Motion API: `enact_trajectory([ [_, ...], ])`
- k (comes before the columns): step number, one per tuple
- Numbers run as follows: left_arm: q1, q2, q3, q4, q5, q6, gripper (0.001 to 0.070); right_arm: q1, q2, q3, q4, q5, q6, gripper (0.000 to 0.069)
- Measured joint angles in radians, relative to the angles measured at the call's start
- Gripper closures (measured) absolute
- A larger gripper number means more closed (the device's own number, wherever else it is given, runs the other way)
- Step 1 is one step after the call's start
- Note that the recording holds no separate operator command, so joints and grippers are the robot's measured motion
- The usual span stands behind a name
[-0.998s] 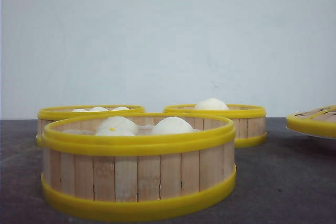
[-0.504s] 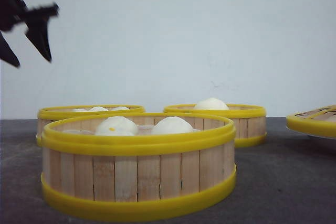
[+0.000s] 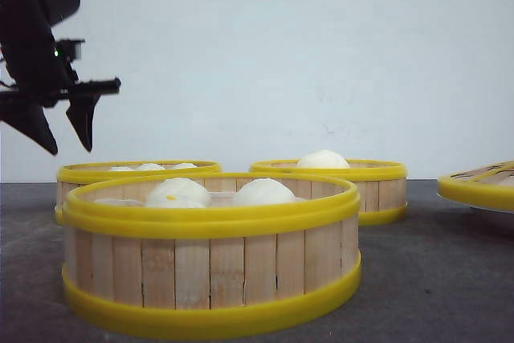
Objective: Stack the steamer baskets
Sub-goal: 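Lower the left gripper and pinch the rim of a bun-filled steamer basket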
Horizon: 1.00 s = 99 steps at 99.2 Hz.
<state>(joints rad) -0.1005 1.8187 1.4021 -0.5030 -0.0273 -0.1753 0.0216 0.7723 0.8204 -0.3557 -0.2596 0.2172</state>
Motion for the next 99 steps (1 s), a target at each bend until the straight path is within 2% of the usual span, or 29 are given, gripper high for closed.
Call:
enact_trajectory([
  [30,0.005,0.066,0.002,-0.001,-0.009,0.000,0.0442,0.000,0.000,0.000,0.009,0.000,0.000,0.0218],
  [48,0.005,0.067,0.003,0.002,-0.022,0.000,0.0587,0.000,0.000,0.000,0.010,0.001,0.000,0.0218],
  [65,0.005,0.089,0.005,-0.007,-0.021,0.000,0.0610,0.000,0.000,0.000,0.009,0.001,0.000,0.0218],
  [80,0.005,0.090,0.005,-0.007,-0.025,-0.010,0.0671,0.000,0.000,0.000,0.008,0.000,0.000,0.0218],
  [99,0.005,0.091,0.005,-0.010,-0.026,-0.009,0.0679,0.000,0.000,0.000,0.008,0.000,0.000,0.0218],
])
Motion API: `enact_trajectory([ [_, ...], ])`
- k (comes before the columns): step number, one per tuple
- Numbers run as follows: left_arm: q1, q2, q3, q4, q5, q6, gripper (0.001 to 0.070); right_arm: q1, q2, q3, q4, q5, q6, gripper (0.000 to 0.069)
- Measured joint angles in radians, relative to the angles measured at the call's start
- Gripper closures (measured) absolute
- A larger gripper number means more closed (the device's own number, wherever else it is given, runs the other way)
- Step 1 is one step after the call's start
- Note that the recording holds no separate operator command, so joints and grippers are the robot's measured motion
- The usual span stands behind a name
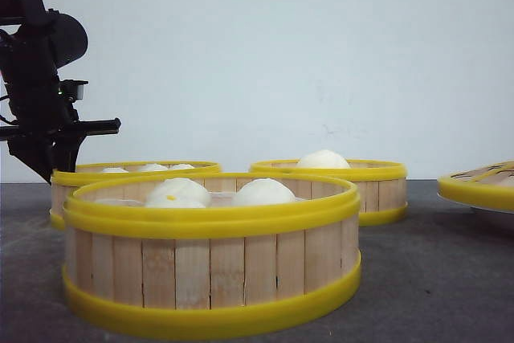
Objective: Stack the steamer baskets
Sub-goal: 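Lower the left gripper and pinch the rim of a bun-filled steamer basket, then lift the basket and lower it onto the nearest steamer basket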
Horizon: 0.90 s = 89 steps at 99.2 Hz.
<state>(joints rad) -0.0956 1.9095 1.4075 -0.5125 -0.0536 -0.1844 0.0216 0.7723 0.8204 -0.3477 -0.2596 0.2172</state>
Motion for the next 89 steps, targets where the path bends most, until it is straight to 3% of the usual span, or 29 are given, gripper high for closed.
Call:
enact_trajectory([
  [17,0.004,-0.001,0.002,0.003,0.006,-0.008,0.0681,0.000,0.000,0.000,-0.005,0.000,0.000,0.0218],
  [39,0.042,-0.077,0.050,-0.053,0.066,-0.006,0.0681,0.000,0.000,0.000,-0.007,0.001,-0.001,0.0218],
  [60,0.058,-0.259,0.063,-0.106,0.181,0.000,0.0681,0.000,0.000,0.000,-0.005,0.002,-0.003,0.0218],
  [68,0.043,-0.319,0.063,-0.166,0.214,0.019,0.0681,0.000,0.000,0.000,-0.004,0.002,-0.003,0.0218],
  [89,-0.044,-0.453,0.063,-0.249,0.238,0.075,0.0681,0.000,0.000,0.000,-0.003,0.002,-0.003,0.0218],
])
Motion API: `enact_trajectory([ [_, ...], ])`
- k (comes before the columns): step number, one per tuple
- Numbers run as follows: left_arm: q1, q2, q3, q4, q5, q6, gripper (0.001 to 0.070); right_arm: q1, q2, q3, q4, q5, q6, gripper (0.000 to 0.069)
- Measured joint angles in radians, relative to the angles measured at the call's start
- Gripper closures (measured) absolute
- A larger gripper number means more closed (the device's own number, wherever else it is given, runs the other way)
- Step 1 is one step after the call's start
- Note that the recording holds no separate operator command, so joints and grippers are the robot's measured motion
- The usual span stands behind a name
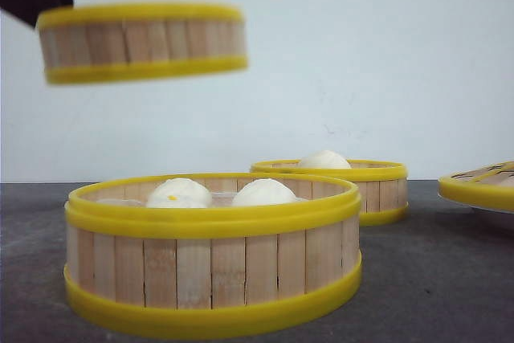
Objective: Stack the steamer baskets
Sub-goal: 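Lift the basket and lower it onto the nearest steamer basket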
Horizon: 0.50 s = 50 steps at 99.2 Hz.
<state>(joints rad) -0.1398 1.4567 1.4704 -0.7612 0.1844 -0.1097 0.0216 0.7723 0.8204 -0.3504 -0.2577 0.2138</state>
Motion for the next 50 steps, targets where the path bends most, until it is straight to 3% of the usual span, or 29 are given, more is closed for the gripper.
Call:
enact_trajectory([
  [22,-0.122,-0.079,-0.002,-0.079,0.024,0.026,0.0681,0.000,0.000,0.000,0.000,0.000,0.000,0.0218],
  [50,-0.245,-0.097,-0.152,-0.043,0.014,0.040,0.0681,0.000,-0.001,0.000,-0.001,0.000,0.000,0.0218],
])
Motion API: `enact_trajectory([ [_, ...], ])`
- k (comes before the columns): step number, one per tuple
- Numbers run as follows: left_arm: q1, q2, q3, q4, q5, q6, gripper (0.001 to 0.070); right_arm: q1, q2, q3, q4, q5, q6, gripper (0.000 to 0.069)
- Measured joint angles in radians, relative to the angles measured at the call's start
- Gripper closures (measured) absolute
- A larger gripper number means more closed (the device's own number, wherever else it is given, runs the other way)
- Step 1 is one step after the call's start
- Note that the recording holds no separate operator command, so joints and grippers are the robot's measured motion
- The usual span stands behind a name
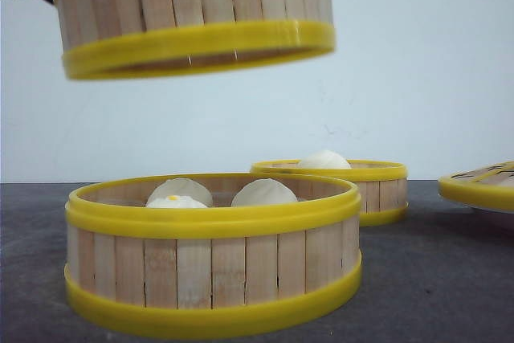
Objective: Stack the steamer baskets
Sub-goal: 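Lift the basket and lower it onto the nearest steamer basket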
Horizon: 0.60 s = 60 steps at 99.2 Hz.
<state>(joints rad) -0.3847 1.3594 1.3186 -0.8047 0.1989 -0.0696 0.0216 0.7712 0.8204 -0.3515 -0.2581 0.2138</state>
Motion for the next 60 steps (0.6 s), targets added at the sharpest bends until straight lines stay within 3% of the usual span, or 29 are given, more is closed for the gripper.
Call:
enact_trajectory([
  [20,-0.065,-0.054,-0.168,0.106,-0.062,0.002,0.0681,0.000,0.000,0.000,-0.001,0.000,0.000,0.0218],
  [32,-0.084,-0.059,-0.257,0.169,-0.065,0.002,0.0681,0.000,0.000,0.000,-0.001,0.000,0.000,0.0218],
  [60,-0.093,-0.059,-0.305,0.258,-0.089,0.002,0.0681,0.000,0.000,0.000,-0.013,0.000,0.000,0.0218],
])
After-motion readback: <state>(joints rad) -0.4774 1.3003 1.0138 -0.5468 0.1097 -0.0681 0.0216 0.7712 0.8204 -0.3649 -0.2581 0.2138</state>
